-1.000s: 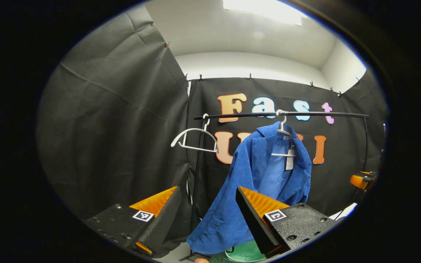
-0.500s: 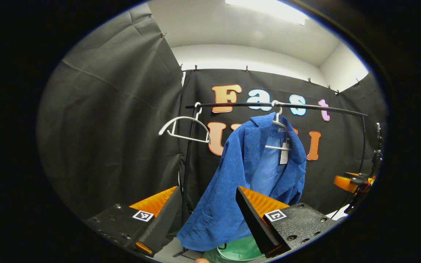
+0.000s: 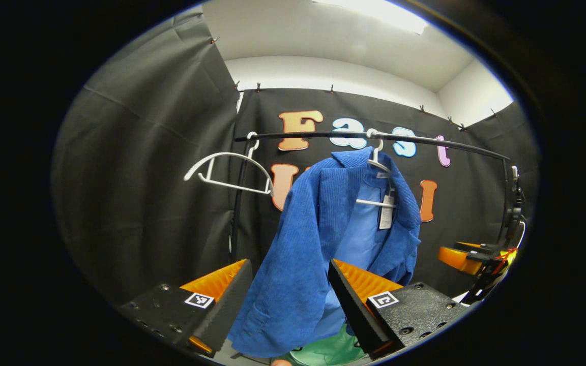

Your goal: Grasp the clothes on the hanger with both hands and then place them into the laundry hamper below.

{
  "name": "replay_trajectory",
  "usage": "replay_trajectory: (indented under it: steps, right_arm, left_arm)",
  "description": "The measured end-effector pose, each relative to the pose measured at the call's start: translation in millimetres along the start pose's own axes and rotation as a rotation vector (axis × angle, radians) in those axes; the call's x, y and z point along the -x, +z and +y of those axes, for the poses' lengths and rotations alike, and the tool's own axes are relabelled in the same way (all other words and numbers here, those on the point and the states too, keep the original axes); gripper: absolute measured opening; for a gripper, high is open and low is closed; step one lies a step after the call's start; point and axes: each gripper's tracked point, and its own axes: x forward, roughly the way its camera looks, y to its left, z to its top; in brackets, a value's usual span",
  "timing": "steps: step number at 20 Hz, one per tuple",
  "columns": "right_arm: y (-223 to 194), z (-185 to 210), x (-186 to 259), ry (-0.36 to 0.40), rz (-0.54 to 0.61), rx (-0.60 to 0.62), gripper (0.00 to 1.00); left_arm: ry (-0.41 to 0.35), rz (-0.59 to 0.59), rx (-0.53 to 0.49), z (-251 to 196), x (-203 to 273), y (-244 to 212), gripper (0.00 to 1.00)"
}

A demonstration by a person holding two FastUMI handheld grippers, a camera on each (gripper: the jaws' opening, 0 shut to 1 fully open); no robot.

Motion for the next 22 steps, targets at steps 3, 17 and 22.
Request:
replay_trajectory:
  steps: [3, 17, 22]
  right_arm:
    - [-1.2, 3.9, -19.3, 0.022, 0.015, -0.054, 0.97]
    - [-3.2, 14.2, -113.2, 0.052, 0.025, -0.060, 0.87]
    - [-0.4, 15.3, -139.9, 0.052, 0.018, -0.056, 0.93]
  left_arm:
    - [-0.019, 0.022, 0.003, -14.5, -18.5, -8.3, 0.95]
    - [0.045, 0.015, 0.000, -26.2, -105.9, -25.9, 0.95]
    - [0.054, 0.026, -0.012, -27.2, -122.7, -30.5, 0.92]
